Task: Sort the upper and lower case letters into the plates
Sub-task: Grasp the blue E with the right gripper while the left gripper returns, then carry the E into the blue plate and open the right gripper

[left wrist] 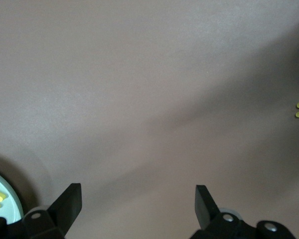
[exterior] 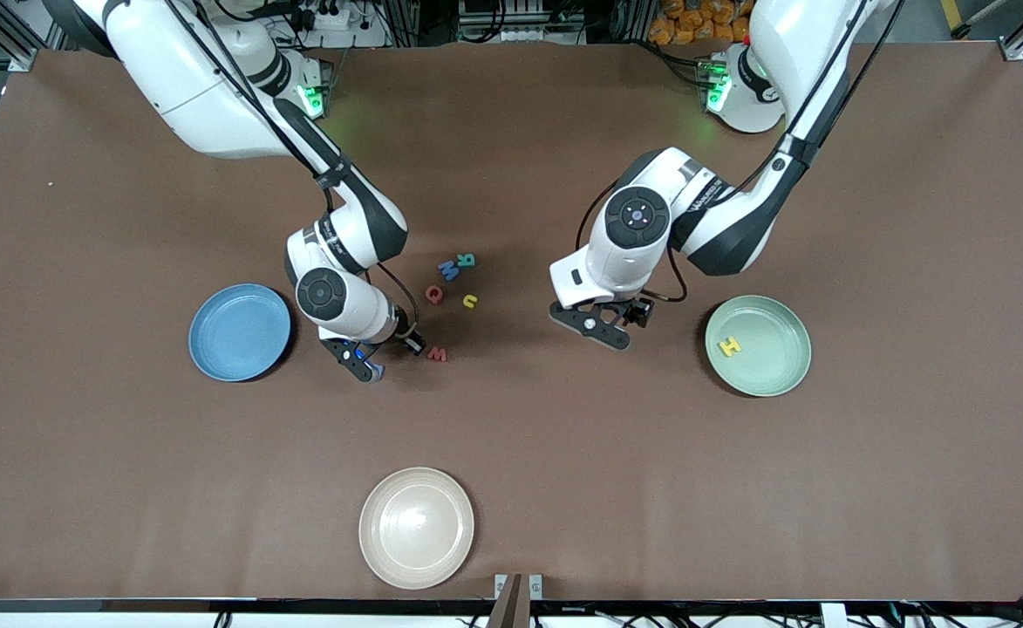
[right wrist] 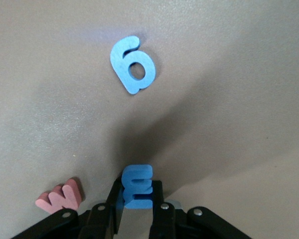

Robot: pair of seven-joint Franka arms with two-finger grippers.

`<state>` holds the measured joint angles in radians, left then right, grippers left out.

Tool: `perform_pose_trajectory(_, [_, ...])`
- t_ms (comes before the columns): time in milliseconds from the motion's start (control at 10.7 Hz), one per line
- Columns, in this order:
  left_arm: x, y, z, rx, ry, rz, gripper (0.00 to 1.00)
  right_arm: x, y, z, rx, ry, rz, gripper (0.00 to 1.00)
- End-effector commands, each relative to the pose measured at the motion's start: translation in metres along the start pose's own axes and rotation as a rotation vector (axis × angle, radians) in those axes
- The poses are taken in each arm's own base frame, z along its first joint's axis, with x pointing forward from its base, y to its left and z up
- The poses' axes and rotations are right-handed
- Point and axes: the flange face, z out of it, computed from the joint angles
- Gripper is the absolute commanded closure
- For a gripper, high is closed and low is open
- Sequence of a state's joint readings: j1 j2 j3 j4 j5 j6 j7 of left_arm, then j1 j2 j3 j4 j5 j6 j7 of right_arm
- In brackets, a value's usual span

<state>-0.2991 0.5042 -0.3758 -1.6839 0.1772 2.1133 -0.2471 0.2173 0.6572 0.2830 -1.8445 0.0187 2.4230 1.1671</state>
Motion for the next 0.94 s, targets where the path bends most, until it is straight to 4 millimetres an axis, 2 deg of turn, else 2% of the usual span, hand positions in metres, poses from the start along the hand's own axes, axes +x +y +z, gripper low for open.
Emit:
perform_pose_trajectory(0, [0.004,0.0,-0.009,0.018,0.026,-0.006,0.0,-0.002,0.004,0.003,0.001,0.009,0.007,1.0])
perform_pose_trajectory(187, [0.002,0.014,-0.011,0.02,0.029,0.016,0.0,0.0,0.004,-0.002,0.0,0.011,-0.008,1.0])
perform_pose_trajectory(375, [0.001,0.017,-0.011,0.027,0.031,0.047,0.0,0.004,0.003,-0.018,0.016,0.022,-0.036,1.0])
perform_pose_trajectory(656, [-0.004,0.045,-0.012,0.04,0.039,0.17,0.0,0.037,0.027,-0.075,-0.031,0.004,-0.086,1.0])
perform_pose_trajectory(843, [-0.007,0.065,-0.004,0.035,0.037,0.276,0.0,0.063,0.056,-0.107,-0.088,-0.024,-0.145,1.0])
